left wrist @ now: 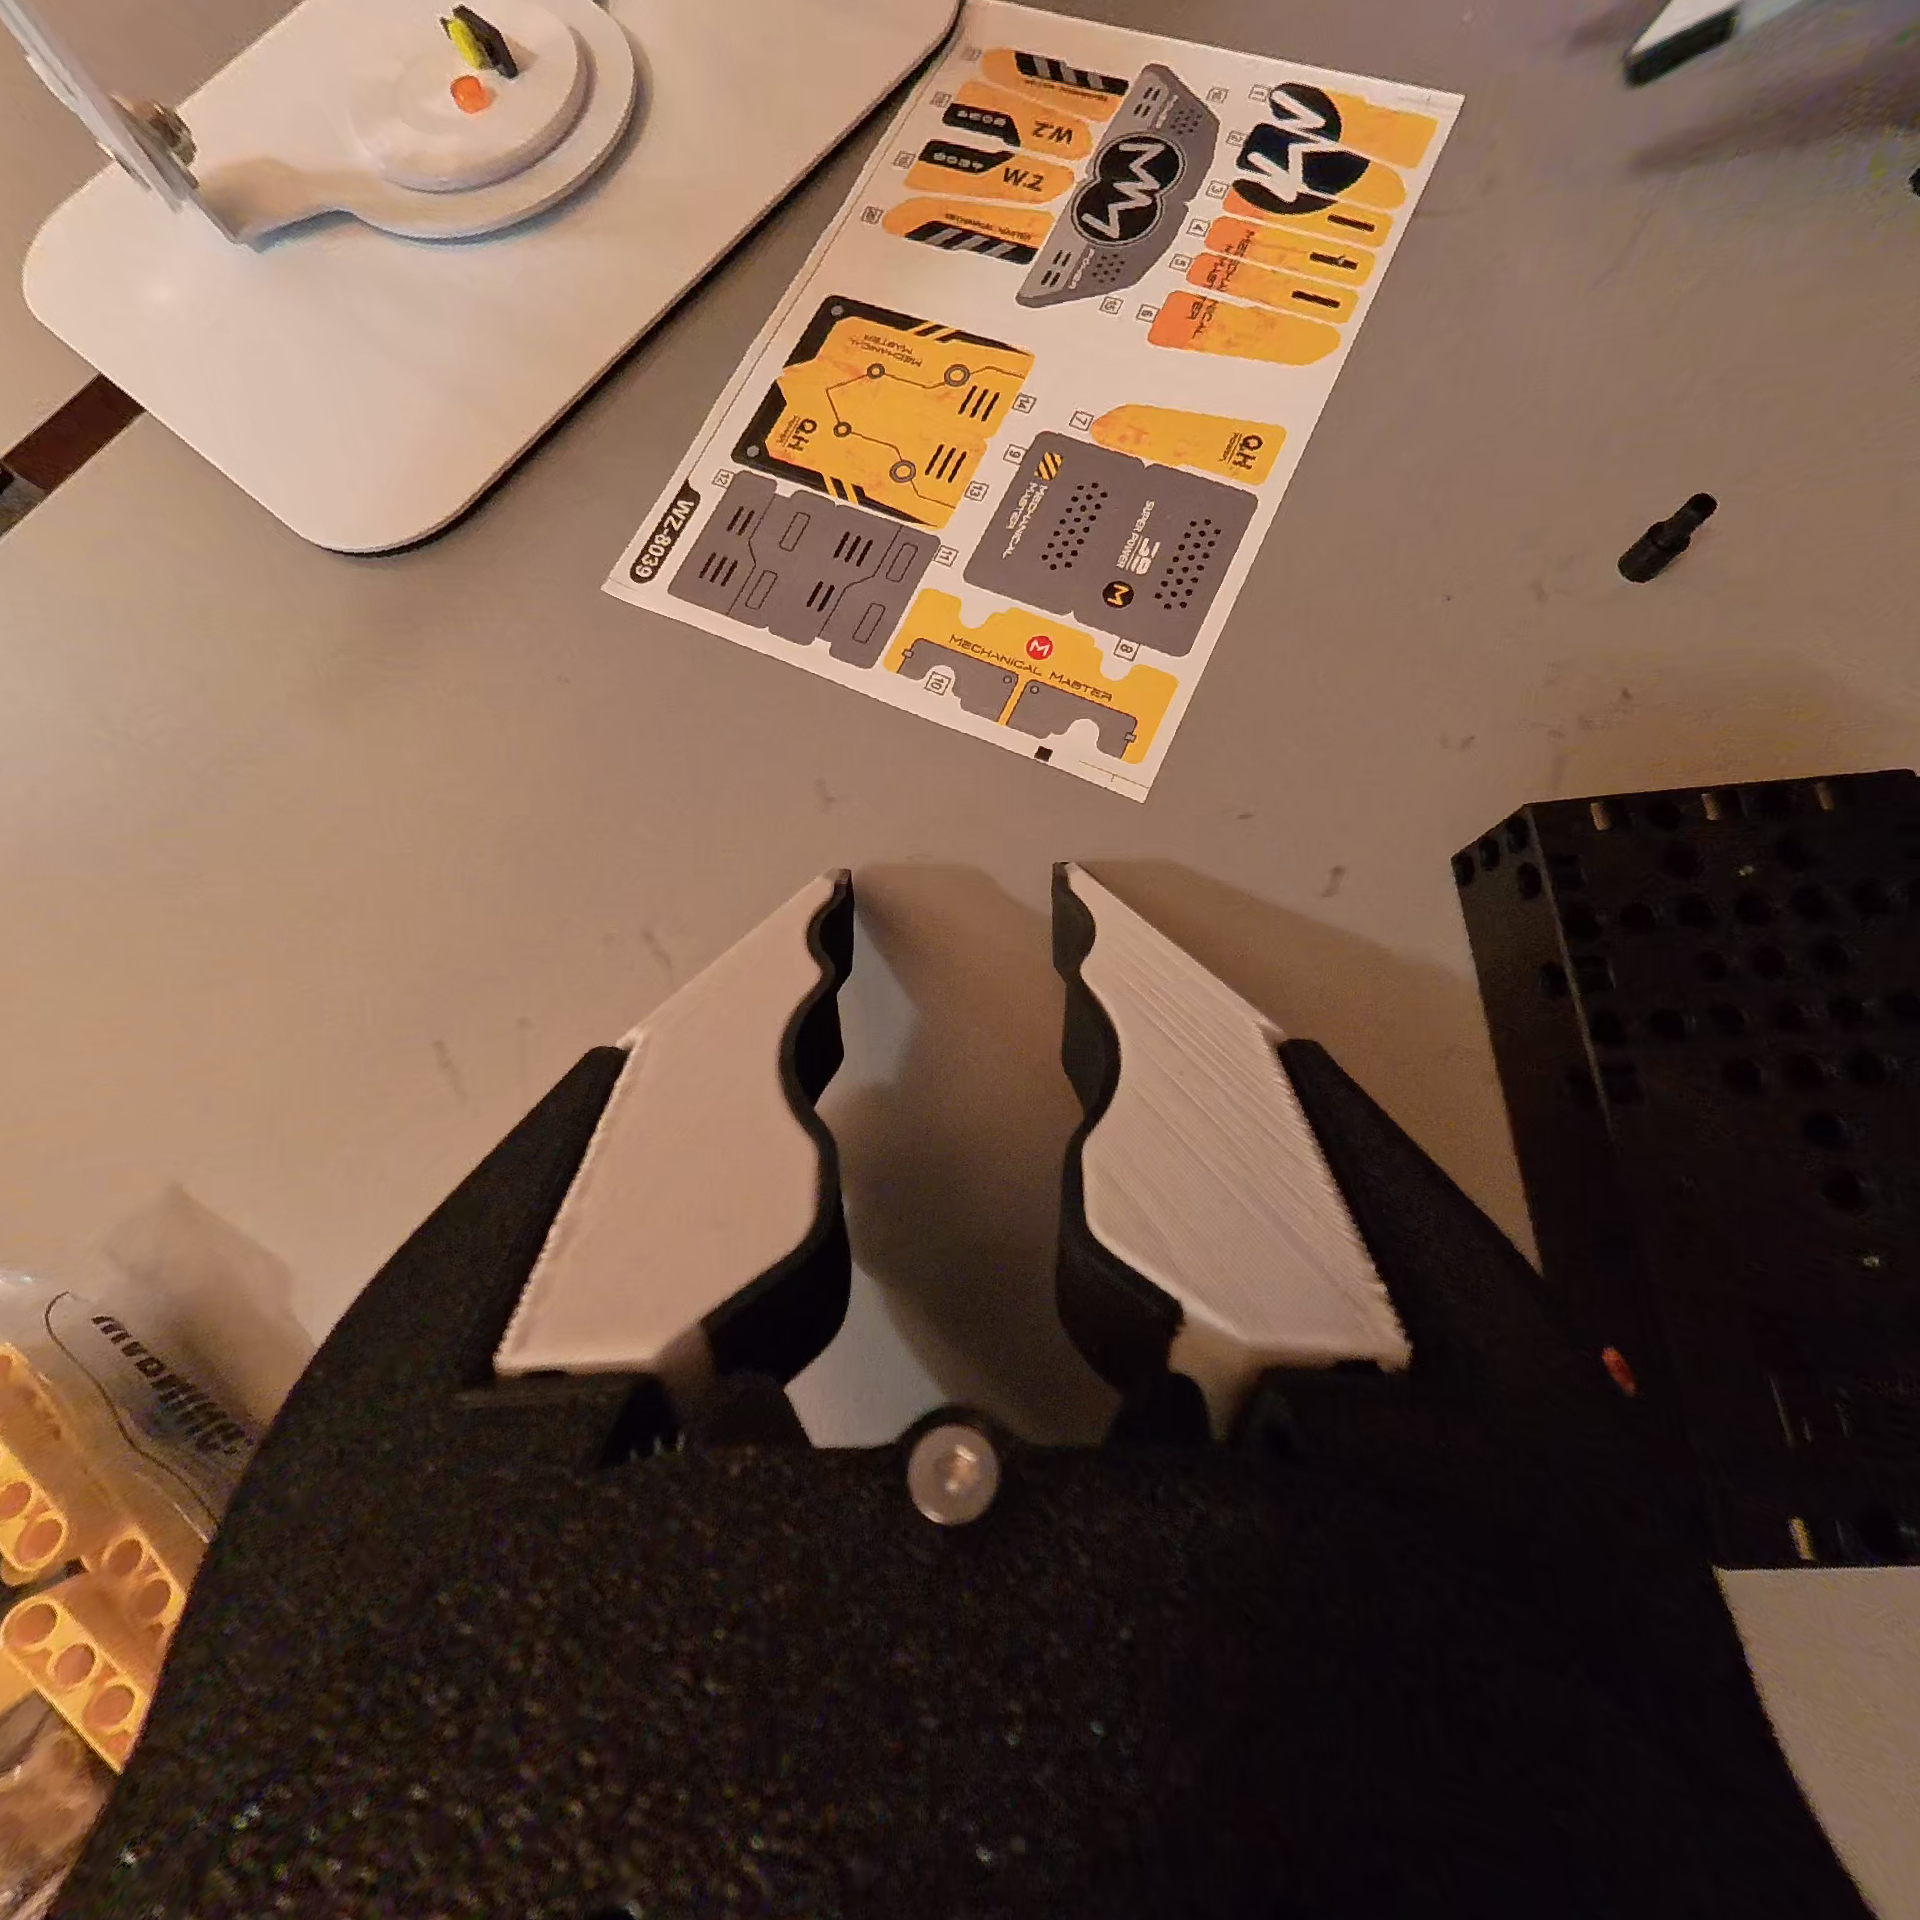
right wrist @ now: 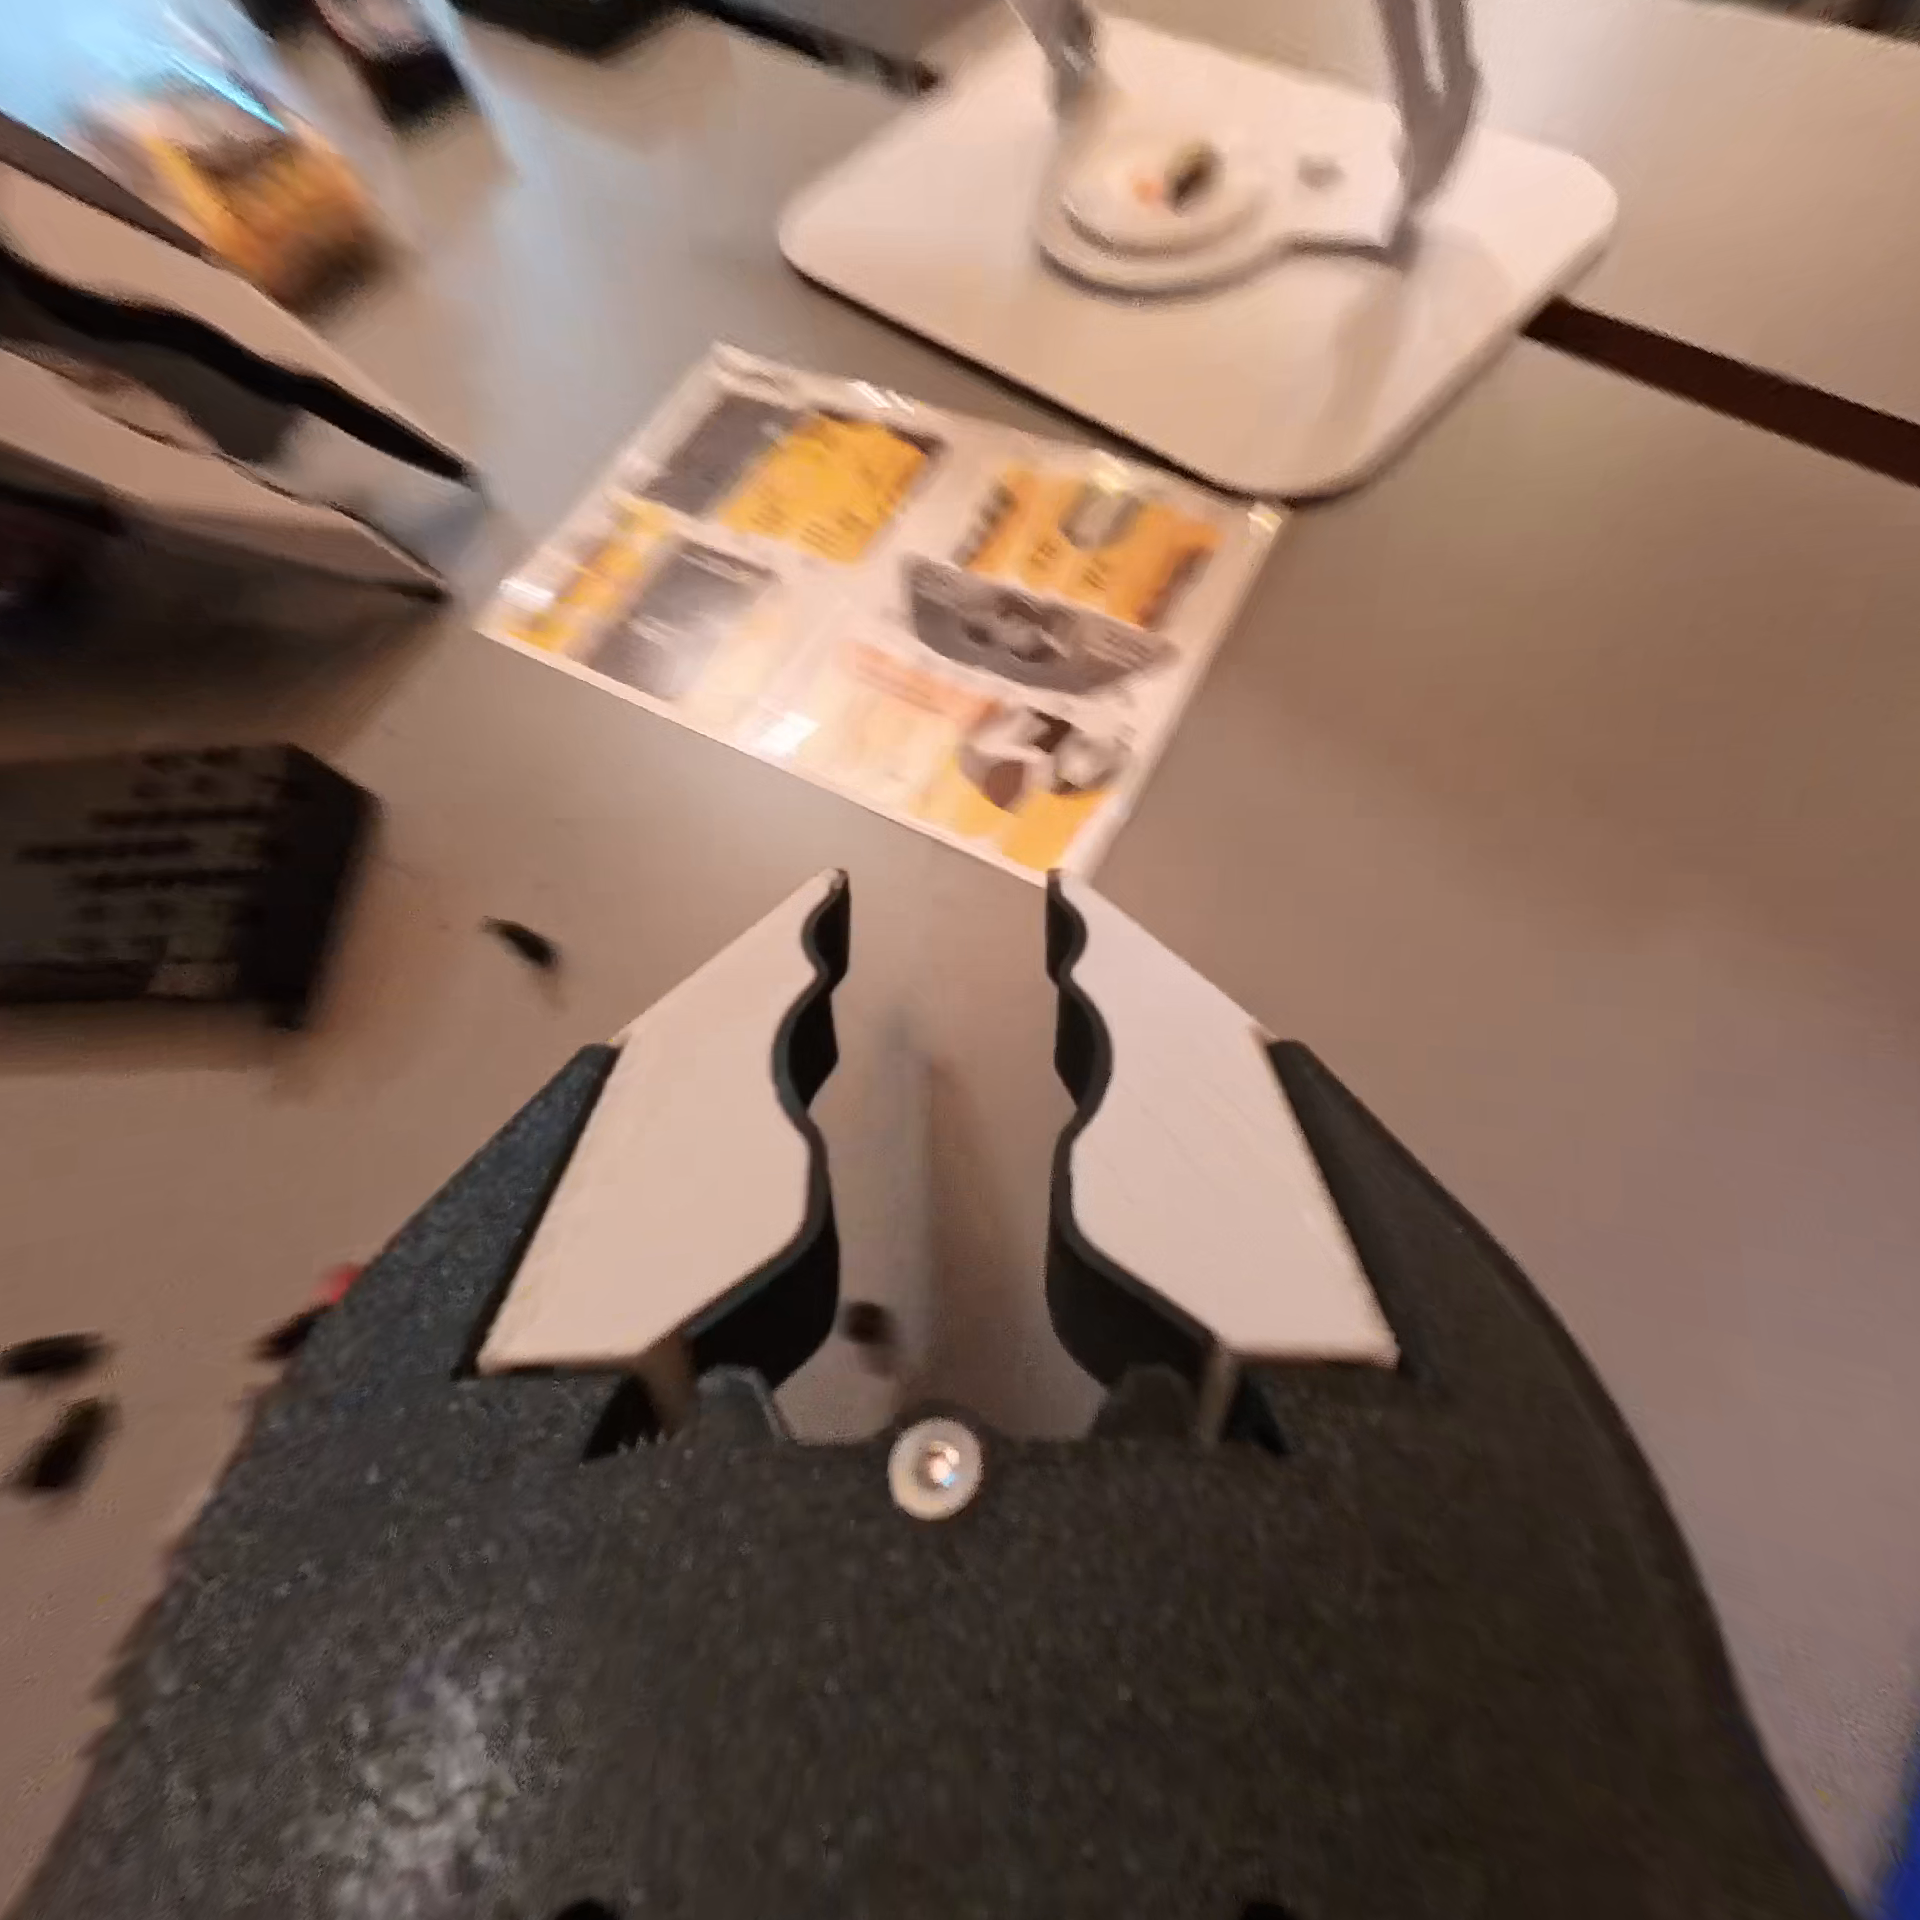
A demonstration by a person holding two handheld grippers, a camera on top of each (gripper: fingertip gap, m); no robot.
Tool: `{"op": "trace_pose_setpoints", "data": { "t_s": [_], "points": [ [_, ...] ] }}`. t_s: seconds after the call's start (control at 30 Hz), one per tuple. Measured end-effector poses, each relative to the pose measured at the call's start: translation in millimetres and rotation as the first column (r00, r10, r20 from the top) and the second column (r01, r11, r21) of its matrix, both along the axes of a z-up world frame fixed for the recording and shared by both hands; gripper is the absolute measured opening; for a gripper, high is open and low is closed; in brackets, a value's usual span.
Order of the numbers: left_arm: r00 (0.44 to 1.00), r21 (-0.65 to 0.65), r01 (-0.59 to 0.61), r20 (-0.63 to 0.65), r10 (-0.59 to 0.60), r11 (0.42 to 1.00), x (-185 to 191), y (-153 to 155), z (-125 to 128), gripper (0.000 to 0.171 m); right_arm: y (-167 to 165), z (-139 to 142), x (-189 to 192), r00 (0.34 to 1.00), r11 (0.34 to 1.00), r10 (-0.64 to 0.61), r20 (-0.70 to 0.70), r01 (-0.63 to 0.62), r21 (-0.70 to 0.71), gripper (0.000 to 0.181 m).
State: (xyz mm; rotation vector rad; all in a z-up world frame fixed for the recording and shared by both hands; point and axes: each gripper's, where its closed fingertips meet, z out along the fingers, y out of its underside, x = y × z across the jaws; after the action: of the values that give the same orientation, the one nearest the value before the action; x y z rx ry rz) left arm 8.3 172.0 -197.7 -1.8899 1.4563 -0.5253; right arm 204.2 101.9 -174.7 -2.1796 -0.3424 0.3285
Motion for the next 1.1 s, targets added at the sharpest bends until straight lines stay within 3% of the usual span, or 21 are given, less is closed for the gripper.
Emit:
{"op": "trace_pose_setpoints", "data": {
  "t_s": [0.1,0.17,0.23,0.33,0.5,0.7,0.87,1.0,1.1],
  "points": [
    [1.000,-0.004,0.000,0.001,0.000,1.000,0.0,0.1,-0.1,0.037,-14.0,42.4,-55.0,0.968,0.986,0.154,-0.199,-0.136,0.100,0.045],
    [1.000,-0.011,-0.001,0.002,0.001,1.000,0.1,0.1,-0.2,0.037,-29.6,62.4,-95.5,0.932,0.958,0.271,-0.242,-0.237,0.160,0.050],
    [1.000,-0.021,-0.001,0.004,0.001,1.000,0.0,0.1,-0.5,0.037,-46.8,66.1,-132.7,0.908,0.927,0.365,-0.209,-0.333,0.171,0.054],
    [1.000,-0.030,-0.001,0.005,0.001,1.000,0.0,0.1,-0.6,0.038,-64.7,49.7,-170.1,0.902,0.901,0.427,-0.068,-0.419,0.112,0.058],
    [1.000,-0.025,-0.001,0.004,0.001,1.000,0.1,0.1,-0.6,0.038,-65.9,17.2,-180.7,0.875,0.899,0.410,0.256,-0.436,0.050,0.059],
    [1.000,-0.014,0.000,0.002,0.000,1.000,0.1,-0.2,-0.3,0.037,-87.3,7.4,-202.6,0.775,0.795,0.583,0.243,-0.606,0.026,0.059],
    [1.000,-0.011,0.000,0.002,0.000,1.000,-0.1,-0.2,-0.3,0.037,-89.4,0.6,-209.0,0.679,0.738,0.587,0.442,-0.673,0.054,0.059],
    [1.000,-0.017,0.009,0.000,-0.009,1.000,-0.3,-2.6,-0.9,0.033,-87.7,17.0,-220.3,0.695,0.721,0.556,0.455,-0.676,0.151,0.059],
    [1.000,-0.014,0.003,0.000,-0.003,1.000,-2.0,-3.1,-0.4,0.033,-79.9,25.5,-215.8,0.745,0.753,0.529,0.405,-0.633,0.179,0.059]
  ]
}}
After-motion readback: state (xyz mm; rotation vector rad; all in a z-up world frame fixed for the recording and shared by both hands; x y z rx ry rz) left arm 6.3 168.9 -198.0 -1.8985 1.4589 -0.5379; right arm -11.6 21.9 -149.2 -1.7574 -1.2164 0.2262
